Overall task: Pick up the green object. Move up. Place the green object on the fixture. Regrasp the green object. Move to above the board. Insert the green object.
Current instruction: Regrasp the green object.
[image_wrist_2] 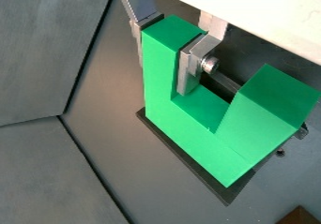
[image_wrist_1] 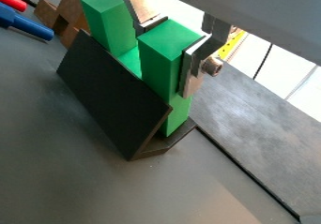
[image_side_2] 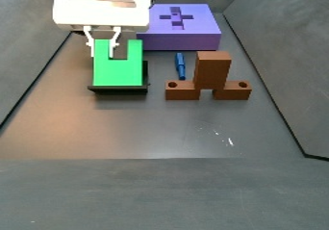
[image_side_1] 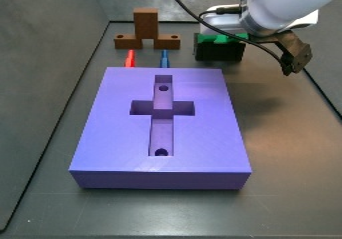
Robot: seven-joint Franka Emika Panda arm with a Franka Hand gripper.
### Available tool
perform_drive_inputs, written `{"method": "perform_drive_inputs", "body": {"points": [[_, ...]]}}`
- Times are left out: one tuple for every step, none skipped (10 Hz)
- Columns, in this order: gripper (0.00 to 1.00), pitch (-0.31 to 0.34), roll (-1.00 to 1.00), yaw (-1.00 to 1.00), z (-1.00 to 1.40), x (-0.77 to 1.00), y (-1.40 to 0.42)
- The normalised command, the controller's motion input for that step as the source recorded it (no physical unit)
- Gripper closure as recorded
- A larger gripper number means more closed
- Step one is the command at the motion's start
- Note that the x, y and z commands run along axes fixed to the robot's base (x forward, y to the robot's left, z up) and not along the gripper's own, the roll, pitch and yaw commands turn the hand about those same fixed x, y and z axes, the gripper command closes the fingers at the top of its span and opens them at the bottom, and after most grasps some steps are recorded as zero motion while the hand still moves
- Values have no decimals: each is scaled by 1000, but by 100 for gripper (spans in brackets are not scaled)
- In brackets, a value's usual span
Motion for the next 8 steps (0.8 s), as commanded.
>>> {"method": "perform_drive_inputs", "body": {"points": [[100,0,0,0,0,0,0],[100,0,0,0,0,0,0],[100,0,0,0,0,0,0],[100,0,0,0,0,0,0],[100,0,0,0,0,0,0],[100,0,0,0,0,0,0],[100,0,0,0,0,0,0],[100,0,0,0,0,0,0]]}}
